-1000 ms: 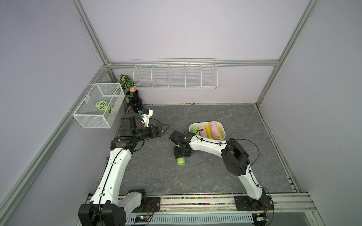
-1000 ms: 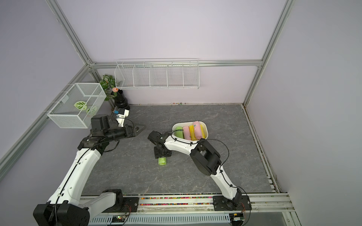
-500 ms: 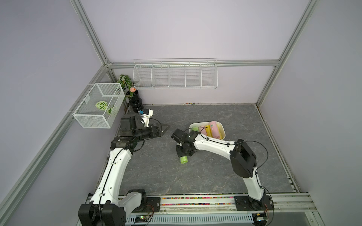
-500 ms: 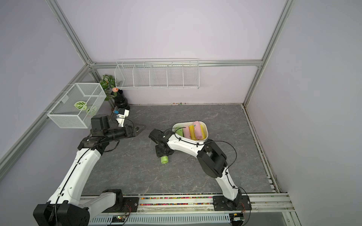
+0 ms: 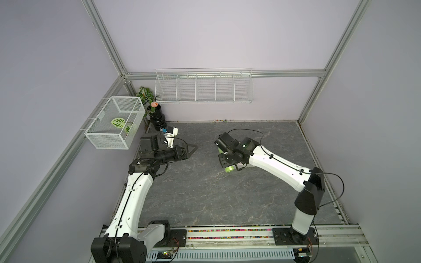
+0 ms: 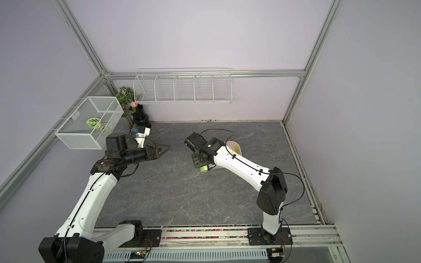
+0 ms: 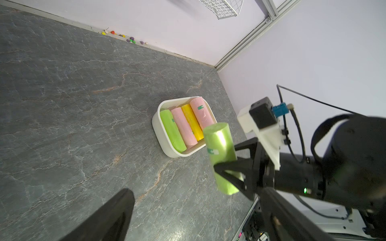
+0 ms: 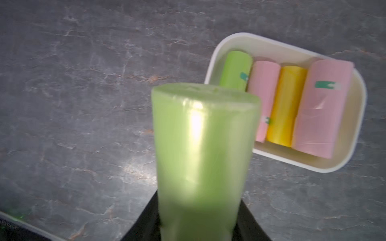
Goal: Put the roll of trash bags into the storage box
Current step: Pick up the roll of trash bags from the center of the board, then place the roll of trash bags in the storage box.
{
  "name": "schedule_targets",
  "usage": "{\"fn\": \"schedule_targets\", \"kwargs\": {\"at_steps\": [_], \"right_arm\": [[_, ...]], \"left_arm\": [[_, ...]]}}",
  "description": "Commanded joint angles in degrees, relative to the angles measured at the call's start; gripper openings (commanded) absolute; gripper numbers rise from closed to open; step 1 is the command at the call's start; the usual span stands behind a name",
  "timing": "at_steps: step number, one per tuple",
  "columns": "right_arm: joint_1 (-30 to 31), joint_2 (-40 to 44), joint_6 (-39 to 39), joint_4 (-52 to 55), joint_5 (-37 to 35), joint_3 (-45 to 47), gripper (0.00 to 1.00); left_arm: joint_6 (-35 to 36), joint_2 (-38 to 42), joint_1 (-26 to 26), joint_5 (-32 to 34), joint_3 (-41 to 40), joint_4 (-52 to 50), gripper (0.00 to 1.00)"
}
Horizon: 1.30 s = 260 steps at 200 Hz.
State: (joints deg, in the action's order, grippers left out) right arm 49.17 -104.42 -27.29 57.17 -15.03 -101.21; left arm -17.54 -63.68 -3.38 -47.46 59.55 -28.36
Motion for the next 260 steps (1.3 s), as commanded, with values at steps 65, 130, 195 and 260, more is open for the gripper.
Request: {"fn": "schedule_targets", "kwargs": {"at_steps": [65, 130, 195, 260], "right_arm": [[-12.9, -3.0, 7.4, 6.1, -1.5, -1.8, 0.24], [-18.8, -9.7, 10.4, 4.3, -0.6, -3.6, 0.23], [-19.7, -15.6, 8.7, 3.5, 2.0, -6.9, 0.21], [-19.6, -19.1, 7.4, 3.3, 2.9, -8.2, 0.24]], "left_arm": [[0.8, 0.4, 0.3, 0.0, -0.5, 0.5, 1.0], [0.8, 0.3, 0.3, 0.1, -0.6, 0.6, 1.0], [0.8, 0.2, 0.3, 0.6, -0.5, 0.4, 1.0], [0.8, -0.1, 0.3, 0.6, -0.6, 0.5, 1.0]]}}
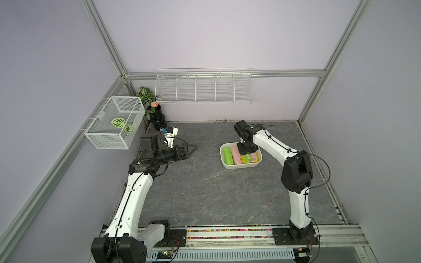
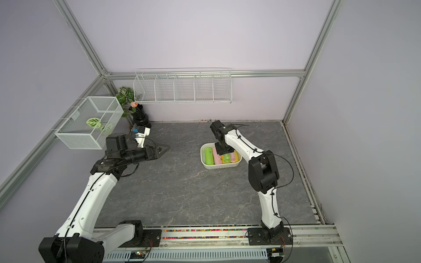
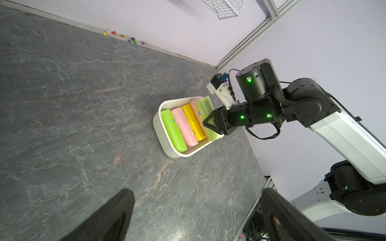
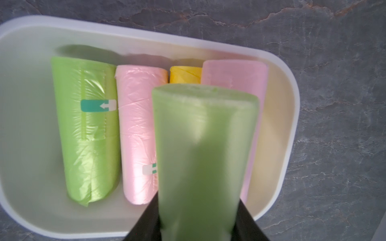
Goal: Put the roll of trash bags into the storage box
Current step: Place the roll of trash bags in the storage box.
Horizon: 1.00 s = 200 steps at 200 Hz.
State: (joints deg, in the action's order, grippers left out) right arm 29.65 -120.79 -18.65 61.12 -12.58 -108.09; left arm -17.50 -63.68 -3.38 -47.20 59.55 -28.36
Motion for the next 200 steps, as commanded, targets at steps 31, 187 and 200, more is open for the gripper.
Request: {"fn": "schedule_targets", "kwargs": {"at_steps": [31, 187, 200], "right_arm": [[0.0, -5.1, -2.0, -1.9, 1.4, -1.9, 0.27], [1.6, -1.6, -1.8, -1.1, -1.8, -3.8, 0.74], [1.9, -0.1, -1.8, -0.6, -2.4, -4.3, 0.75]], "left_arm": [[0.9, -0.1, 0.3, 0.4, -0.6, 0.5, 1.0], [0.9, -0.5, 0.3, 0.5, -0.6, 0.6, 1.0], [0.9, -0.4, 0.3, 0.5, -0.5, 0.5, 1.0]]}}
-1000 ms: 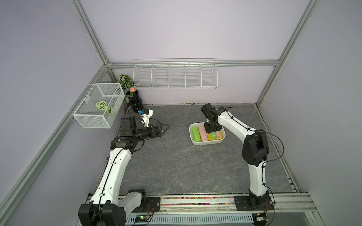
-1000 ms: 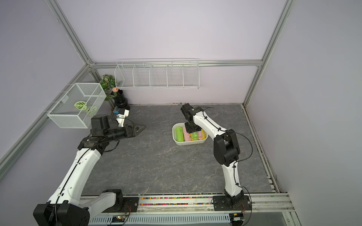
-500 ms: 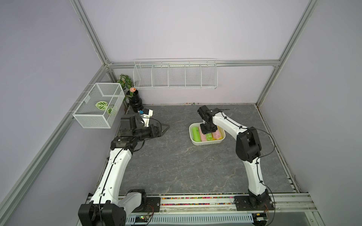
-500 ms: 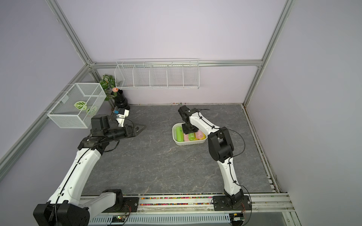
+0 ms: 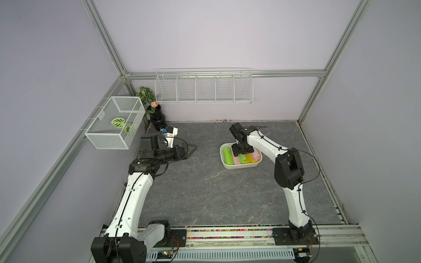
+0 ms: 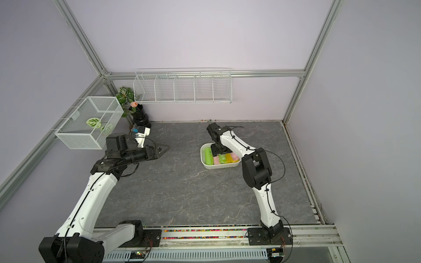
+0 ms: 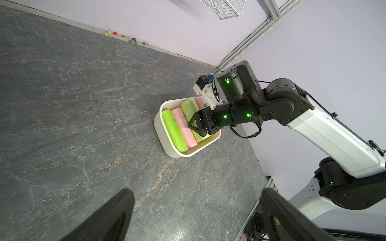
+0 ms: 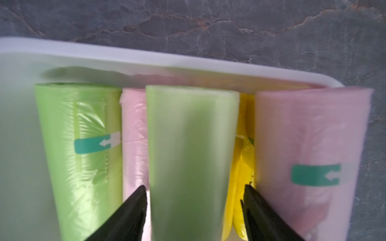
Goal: Put the roll of trash bags into the storage box
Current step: Place the roll of trash bags in the storage box, then reset both arms
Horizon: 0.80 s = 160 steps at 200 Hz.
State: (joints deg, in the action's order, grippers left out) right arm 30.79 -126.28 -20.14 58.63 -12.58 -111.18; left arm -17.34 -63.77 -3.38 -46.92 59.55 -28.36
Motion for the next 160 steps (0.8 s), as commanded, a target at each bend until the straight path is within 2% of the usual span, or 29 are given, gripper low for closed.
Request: {"fn": "schedule_targets", "kwargs": {"at_steps": [1, 37, 71, 104, 129, 143, 160], "right_arm": [[0.8, 5.5, -0.3, 2.0, -2.5, -1.3, 0.75], [1.0, 10.1, -0.1, 3.4, -2.1, -2.0, 0.77], [0.9, 18.3, 1.2, 0.7, -3.3, 2.3, 0.87], [0.9, 29.6, 3.8, -6.4, -6.2, 11.9, 0.97], [0.9, 38.7, 6.7, -13.7, -9.0, 21.6, 0.98], [0.7, 44.4, 7.2, -19.0, -13.3, 28.4, 0.98], [-0.6, 50.9, 7.7, -23.5, -15.6, 35.6, 0.98]], "left_arm": [[0.8, -0.3, 0.3, 0.2, -0.5, 0.5, 1.0], [0.8, -0.2, 0.3, 0.2, -0.5, 0.6, 1.0], [0.9, 1.0, 0.3, 1.2, -0.1, 0.4, 1.0], [1.1, 4.2, 0.3, 4.0, -0.7, 1.4, 1.0], [0.1, 7.7, 0.3, 9.0, -1.9, 3.0, 1.0], [-1.6, 9.6, 0.3, 12.2, -2.6, 3.7, 1.0], [-6.0, 10.9, 0.3, 14.8, -4.9, 7.4, 1.0]]}}
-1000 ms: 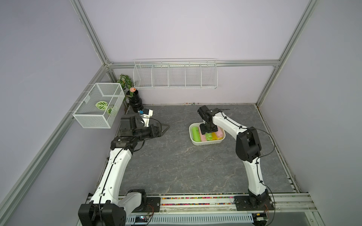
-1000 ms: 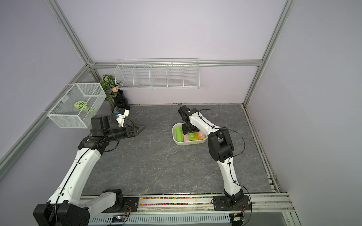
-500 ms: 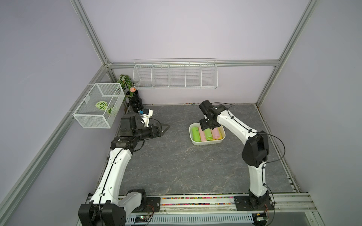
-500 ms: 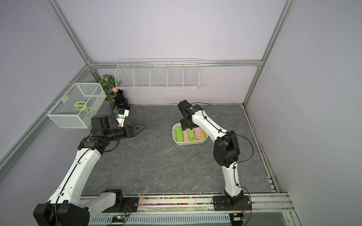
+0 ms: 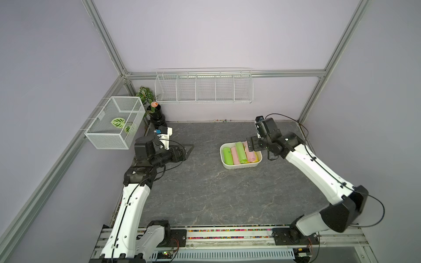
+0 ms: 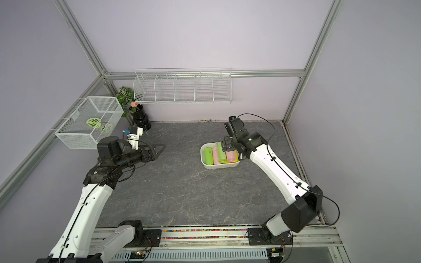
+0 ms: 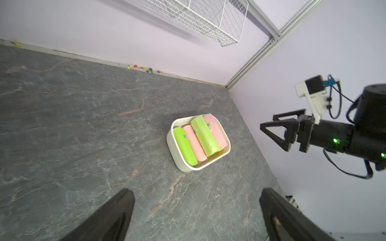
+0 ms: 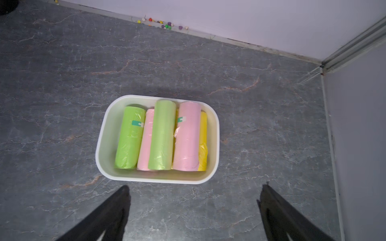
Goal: Put the roll of trash bags into the storage box
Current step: Reset both arms
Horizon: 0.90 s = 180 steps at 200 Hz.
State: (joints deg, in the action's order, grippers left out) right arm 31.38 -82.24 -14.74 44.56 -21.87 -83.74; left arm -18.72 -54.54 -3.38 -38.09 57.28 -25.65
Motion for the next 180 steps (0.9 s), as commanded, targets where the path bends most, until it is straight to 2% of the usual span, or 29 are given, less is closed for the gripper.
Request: {"fn": "schedule_targets", "kwargs": {"at_steps": [1, 16, 41, 56, 76, 97, 116, 135, 151, 180], "right_arm": [[-1.3, 7.1, 2.3, -9.8, -6.3, 8.5, 0.98], [-2.7, 12.0, 2.2, -12.5, -9.5, 13.8, 0.98], [-4.6, 19.1, 2.0, -18.3, -16.6, 22.8, 0.98], [-6.1, 23.3, 2.5, -24.6, -17.3, 29.7, 0.98], [-7.8, 28.7, 5.1, -40.2, -16.8, 42.2, 0.98], [-9.2, 32.4, 9.9, -61.6, -16.8, 56.4, 0.98], [-11.3, 31.4, 12.2, -75.6, -16.1, 64.9, 0.98], [-14.7, 27.4, 9.3, -72.3, -12.5, 64.5, 0.98], [-16.4, 22.4, 9.6, -74.2, -12.4, 64.9, 0.98], [-19.4, 13.5, 8.9, -80.7, -14.7, 66.8, 0.98]], "left_arm": [[-4.8, 1.8, 0.3, 6.0, -2.8, 4.8, 1.0], [-7.4, 1.3, 0.3, 6.6, -3.6, 5.0, 1.0], [-5.6, 1.3, 0.3, 8.4, -4.0, 6.0, 1.0], [-5.0, 2.8, 0.3, 12.1, -6.0, 9.3, 1.0], [-4.6, 7.0, 0.3, 19.2, -11.2, 17.5, 1.0], [-3.1, 14.2, 0.3, 27.7, -21.7, 29.9, 1.0], [-3.7, 18.9, 0.3, 38.7, -31.4, 39.8, 1.0], [-2.7, 18.6, 0.3, 45.6, -37.3, 46.5, 1.0], [-0.8, 13.5, 0.3, 49.9, -38.6, 48.6, 1.0], [2.7, -1.2, 0.3, 58.3, -43.1, 62.4, 1.0]]}}
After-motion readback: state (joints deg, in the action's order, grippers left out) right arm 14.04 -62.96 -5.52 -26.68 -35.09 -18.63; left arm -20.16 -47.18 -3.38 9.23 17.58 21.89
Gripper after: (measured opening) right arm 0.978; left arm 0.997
